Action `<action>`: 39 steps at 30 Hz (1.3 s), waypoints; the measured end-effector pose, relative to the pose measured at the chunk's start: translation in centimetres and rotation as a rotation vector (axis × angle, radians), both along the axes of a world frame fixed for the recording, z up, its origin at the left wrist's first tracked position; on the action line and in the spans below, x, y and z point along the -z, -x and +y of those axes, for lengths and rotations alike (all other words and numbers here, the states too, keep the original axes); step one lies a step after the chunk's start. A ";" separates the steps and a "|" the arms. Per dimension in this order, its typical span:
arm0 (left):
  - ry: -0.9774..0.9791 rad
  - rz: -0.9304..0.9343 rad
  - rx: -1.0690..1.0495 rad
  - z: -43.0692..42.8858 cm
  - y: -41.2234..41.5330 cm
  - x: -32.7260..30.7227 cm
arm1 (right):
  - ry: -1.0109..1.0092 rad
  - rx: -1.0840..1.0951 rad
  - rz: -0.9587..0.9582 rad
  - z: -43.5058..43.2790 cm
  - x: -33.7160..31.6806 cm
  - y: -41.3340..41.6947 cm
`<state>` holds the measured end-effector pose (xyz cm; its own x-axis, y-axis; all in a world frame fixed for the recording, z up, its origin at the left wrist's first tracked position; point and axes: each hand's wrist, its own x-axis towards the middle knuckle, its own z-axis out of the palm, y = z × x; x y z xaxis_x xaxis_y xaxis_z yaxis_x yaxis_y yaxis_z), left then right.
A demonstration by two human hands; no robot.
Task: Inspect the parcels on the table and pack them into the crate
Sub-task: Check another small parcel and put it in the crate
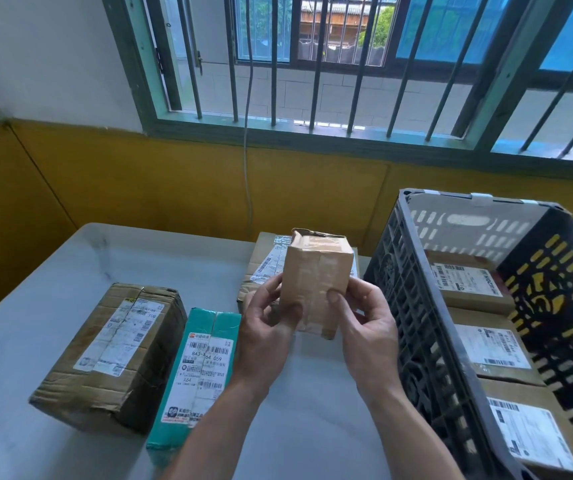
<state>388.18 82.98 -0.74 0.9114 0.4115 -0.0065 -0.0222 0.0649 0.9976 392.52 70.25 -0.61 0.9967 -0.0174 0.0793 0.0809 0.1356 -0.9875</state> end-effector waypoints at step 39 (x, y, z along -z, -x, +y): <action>0.041 -0.103 -0.081 -0.2 0.0 -0.9 | 0.154 -0.119 -0.020 -0.5 0.2 0.3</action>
